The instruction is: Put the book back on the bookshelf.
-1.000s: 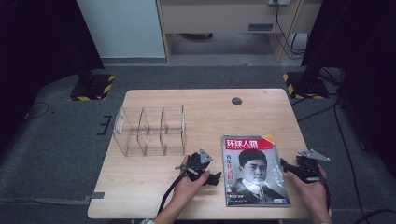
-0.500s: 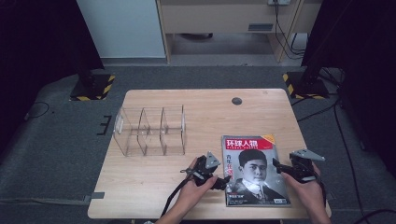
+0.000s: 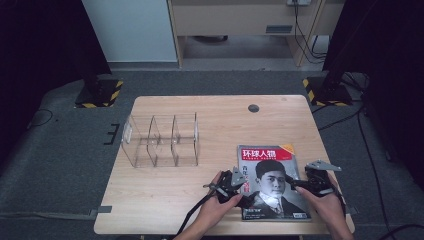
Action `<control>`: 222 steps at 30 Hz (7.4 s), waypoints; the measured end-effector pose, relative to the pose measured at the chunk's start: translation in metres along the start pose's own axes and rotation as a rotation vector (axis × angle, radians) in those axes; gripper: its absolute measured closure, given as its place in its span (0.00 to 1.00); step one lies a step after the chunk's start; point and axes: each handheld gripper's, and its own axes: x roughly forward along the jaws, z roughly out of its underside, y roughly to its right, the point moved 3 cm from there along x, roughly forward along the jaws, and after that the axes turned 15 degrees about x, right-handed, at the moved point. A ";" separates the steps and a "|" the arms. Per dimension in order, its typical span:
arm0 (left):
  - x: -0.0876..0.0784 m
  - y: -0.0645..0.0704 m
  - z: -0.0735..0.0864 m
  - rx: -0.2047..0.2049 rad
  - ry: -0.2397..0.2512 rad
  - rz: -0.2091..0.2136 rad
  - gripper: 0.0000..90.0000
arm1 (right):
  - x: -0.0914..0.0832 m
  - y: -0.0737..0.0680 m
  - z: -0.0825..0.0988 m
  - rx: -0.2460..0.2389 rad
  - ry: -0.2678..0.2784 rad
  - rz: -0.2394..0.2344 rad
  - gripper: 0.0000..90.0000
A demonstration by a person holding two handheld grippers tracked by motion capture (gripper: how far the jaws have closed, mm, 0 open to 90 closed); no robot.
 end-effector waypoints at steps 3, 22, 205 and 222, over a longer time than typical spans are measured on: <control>0.005 0.005 -0.001 0.006 -0.009 0.017 0.11 | 0.000 -0.001 0.001 -0.001 -0.008 -0.011 0.09; 0.011 0.011 0.000 0.067 -0.045 0.000 0.08 | 0.003 -0.004 0.005 -0.026 -0.030 -0.039 0.19; 0.019 -0.032 0.005 -0.088 -0.065 -0.017 0.02 | 0.003 -0.021 0.007 -0.045 -0.055 -0.038 0.30; 0.025 -0.049 -0.012 -0.060 -0.071 0.092 0.16 | 0.007 -0.025 0.009 -0.070 -0.037 -0.051 0.34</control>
